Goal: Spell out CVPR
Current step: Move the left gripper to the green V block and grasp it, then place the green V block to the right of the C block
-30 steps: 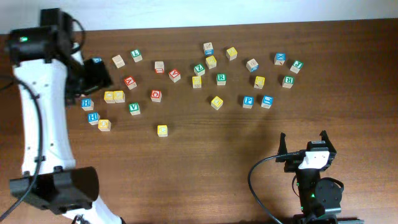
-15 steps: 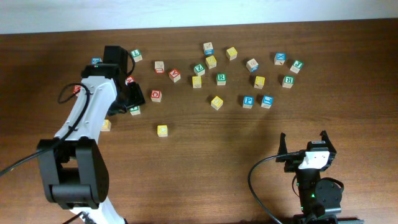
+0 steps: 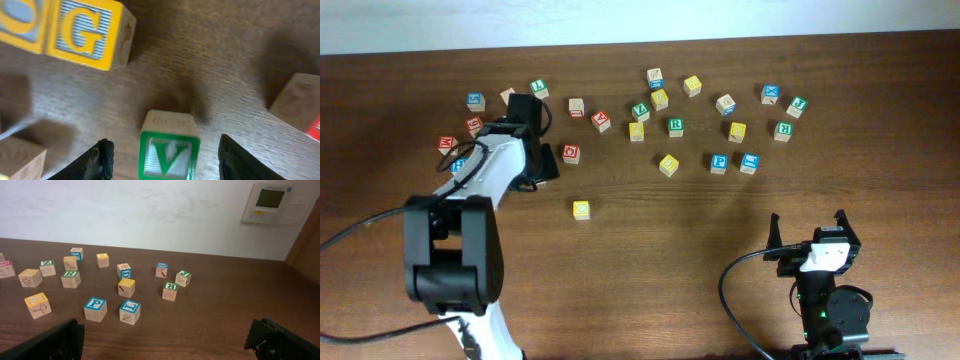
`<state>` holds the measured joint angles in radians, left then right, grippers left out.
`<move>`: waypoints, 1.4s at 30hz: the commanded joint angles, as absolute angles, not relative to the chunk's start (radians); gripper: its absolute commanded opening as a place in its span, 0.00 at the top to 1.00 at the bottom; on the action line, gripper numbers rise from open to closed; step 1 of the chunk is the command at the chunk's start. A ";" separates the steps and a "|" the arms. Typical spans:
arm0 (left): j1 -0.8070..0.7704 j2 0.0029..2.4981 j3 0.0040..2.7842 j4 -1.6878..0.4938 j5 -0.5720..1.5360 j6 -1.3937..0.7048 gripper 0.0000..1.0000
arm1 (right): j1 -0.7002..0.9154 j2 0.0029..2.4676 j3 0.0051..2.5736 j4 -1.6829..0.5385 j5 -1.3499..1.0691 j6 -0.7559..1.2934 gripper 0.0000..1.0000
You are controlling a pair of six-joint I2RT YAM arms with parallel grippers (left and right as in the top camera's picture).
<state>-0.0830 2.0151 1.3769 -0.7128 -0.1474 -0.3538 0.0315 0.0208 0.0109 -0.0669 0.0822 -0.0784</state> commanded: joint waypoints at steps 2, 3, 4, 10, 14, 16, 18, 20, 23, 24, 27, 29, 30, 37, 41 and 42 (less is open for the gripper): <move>-0.080 2.034 1.370 -0.680 -0.162 -0.286 0.57 | 0.026 0.015 0.006 -0.073 0.091 -0.074 0.02; -0.078 2.034 1.370 -0.678 -0.162 -0.286 0.63 | 0.026 0.015 0.006 -0.073 0.091 -0.074 0.02; -0.076 2.035 1.370 -0.678 -0.162 -0.286 0.70 | 0.026 0.015 0.006 -0.073 0.091 -0.074 0.02; -0.076 2.053 1.369 -0.685 -0.143 -0.287 0.71 | 0.026 0.015 0.006 -0.073 0.091 -0.074 0.02; -0.076 2.054 1.369 -0.677 -0.143 -0.287 0.73 | 0.026 0.015 0.006 -0.073 0.091 -0.074 0.02; -0.076 2.054 1.369 -0.678 -0.143 -0.287 0.76 | 0.026 0.015 0.006 -0.073 0.091 -0.074 0.02; -0.076 2.053 1.370 -0.677 -0.143 -0.294 0.76 | 0.026 0.015 0.006 -0.073 0.091 -0.074 0.02; -0.076 2.053 1.388 -0.692 -0.142 -0.299 0.75 | 0.026 0.015 0.006 -0.073 0.091 -0.074 0.02; -0.076 2.021 1.444 -0.763 -0.056 -0.298 0.74 | 0.026 0.015 0.006 -0.073 0.091 -0.074 0.02; -0.076 1.977 1.462 -0.787 -0.026 -0.298 0.74 | 0.026 0.015 0.006 -0.073 0.091 -0.074 0.02; -0.077 1.847 1.462 -0.829 0.176 -0.298 0.75 | 0.026 0.015 0.006 -0.073 0.091 -0.074 0.02; -0.103 1.798 1.462 -0.866 0.340 -0.299 0.75 | 0.026 0.015 0.006 -0.072 0.091 -0.074 0.02; -0.155 1.791 1.462 -0.915 0.426 -0.306 0.75 | 0.026 0.015 0.006 -0.073 0.091 -0.074 0.02; -0.543 1.792 1.415 -1.053 0.067 -0.524 0.73 | 0.026 0.015 0.006 -0.073 0.091 -0.074 0.02; -0.625 1.799 1.325 -0.939 -0.237 -0.662 0.74 | 0.026 0.015 0.006 -0.073 0.091 -0.074 0.02; -0.625 1.809 1.308 -0.905 -0.262 -0.663 0.74 | 0.026 0.015 0.006 -0.073 0.091 -0.074 0.02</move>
